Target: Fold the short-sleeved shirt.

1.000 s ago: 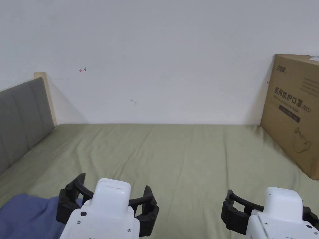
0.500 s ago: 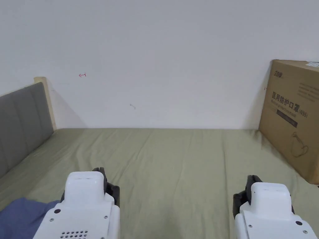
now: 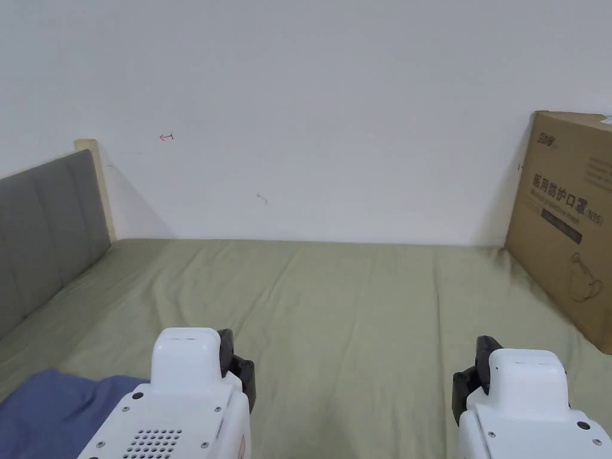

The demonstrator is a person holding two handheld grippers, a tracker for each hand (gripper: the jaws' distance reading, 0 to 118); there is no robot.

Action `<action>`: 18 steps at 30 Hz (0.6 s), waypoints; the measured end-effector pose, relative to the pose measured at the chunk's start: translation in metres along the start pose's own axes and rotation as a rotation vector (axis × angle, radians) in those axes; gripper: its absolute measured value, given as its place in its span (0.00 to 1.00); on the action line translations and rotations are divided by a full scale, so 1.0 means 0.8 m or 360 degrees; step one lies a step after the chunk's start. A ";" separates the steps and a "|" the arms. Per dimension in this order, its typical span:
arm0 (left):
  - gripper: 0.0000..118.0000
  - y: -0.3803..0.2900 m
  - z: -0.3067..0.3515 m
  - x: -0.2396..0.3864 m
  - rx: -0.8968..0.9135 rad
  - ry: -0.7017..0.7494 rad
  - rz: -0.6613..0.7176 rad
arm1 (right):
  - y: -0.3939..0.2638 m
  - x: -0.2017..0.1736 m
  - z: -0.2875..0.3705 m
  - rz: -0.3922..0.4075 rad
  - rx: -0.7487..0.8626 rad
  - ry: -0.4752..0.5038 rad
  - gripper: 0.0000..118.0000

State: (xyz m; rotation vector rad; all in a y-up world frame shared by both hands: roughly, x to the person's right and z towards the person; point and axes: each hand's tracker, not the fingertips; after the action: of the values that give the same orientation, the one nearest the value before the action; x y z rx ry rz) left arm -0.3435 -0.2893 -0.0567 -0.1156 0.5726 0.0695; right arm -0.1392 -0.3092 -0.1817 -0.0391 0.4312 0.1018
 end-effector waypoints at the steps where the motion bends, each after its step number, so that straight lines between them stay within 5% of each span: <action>1: 0.00 0.000 0.001 -0.001 0.0005 0.0005 -0.0015 | 0.001 -0.002 0.001 0.0002 0.0003 -0.0009 0.01; 4: 0.00 0.005 0.007 -0.008 0.0011 0.0044 -0.0039 | 0.006 -0.011 -0.003 0.0033 -0.0001 0.0017 0.01; 12: 0.00 0.017 0.046 -0.096 0.0017 0.0440 0.0019 | 0.024 -0.089 -0.013 -0.0065 -0.0042 0.0540 0.01; 18: 0.00 0.013 0.085 -0.157 -0.0010 0.0770 -0.0004 | 0.027 -0.170 -0.015 0.0004 -0.0067 0.0850 0.01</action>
State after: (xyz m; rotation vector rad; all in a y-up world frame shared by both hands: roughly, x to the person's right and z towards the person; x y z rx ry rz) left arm -0.4137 -0.2742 0.0675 -0.1402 1.0550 0.0403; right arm -0.2692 -0.3007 -0.1362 -0.1082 0.9624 0.1026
